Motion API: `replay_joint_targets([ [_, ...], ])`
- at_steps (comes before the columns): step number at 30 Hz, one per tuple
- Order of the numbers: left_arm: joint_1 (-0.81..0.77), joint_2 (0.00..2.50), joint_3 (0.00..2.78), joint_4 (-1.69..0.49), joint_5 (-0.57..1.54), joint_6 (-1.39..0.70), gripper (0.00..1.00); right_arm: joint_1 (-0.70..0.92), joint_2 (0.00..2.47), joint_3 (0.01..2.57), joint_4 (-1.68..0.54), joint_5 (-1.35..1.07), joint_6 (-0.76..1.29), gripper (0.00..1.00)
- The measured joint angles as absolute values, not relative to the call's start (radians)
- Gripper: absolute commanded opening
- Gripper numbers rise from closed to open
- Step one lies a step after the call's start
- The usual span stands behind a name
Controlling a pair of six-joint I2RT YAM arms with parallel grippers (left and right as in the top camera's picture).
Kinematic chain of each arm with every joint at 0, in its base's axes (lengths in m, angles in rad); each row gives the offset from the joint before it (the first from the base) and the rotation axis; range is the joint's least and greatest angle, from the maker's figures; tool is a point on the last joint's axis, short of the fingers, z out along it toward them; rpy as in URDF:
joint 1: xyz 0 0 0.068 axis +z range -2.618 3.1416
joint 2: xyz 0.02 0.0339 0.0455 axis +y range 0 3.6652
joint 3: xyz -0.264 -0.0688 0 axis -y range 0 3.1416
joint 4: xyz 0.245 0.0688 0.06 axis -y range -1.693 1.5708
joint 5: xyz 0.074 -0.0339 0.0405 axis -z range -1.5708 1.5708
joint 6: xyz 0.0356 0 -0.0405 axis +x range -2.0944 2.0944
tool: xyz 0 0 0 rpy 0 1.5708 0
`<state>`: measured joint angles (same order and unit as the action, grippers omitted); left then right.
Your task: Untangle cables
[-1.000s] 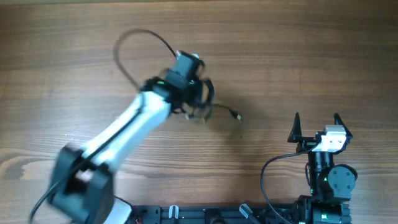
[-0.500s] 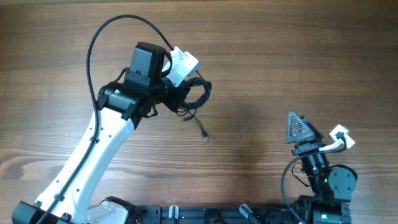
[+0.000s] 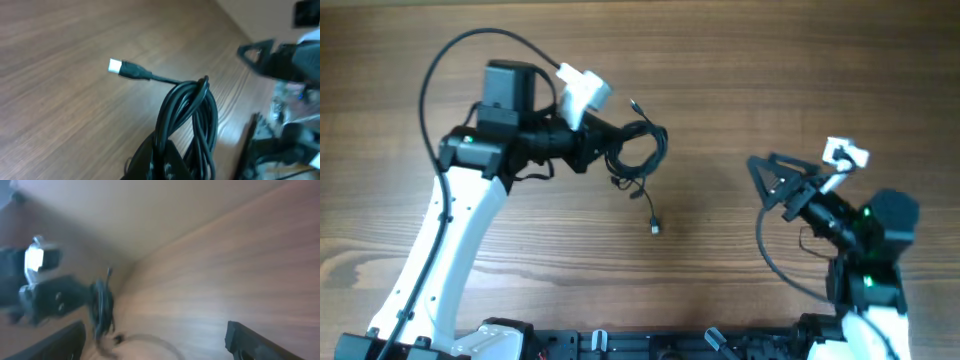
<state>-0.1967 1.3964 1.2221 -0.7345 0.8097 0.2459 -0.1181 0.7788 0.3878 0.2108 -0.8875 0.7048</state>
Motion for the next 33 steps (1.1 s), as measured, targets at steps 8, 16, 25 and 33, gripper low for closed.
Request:
replay_joint_targets([
  [8, -0.136, 1.396, 1.222, -0.603, 0.661, -0.426, 0.04, 0.286, 1.172, 0.386, 0.661, -0.945, 0.731, 0.99],
  [16, -0.326, 1.396, 1.222, -0.609, 0.358, -0.624, 0.04, 0.606, 1.179, 0.503, 0.421, -0.315, 0.420, 0.89],
  [25, -0.376, 1.396, 1.222, -0.612, 0.295, -0.815, 0.04, 0.667, 1.208, 0.559, 0.337, -0.169, 0.274, 0.50],
  [33, -0.376, 1.396, 1.222, -0.614, 0.309, -0.798, 0.04, 0.667, 1.253, 0.559, 0.333, -0.138, 0.357, 0.04],
])
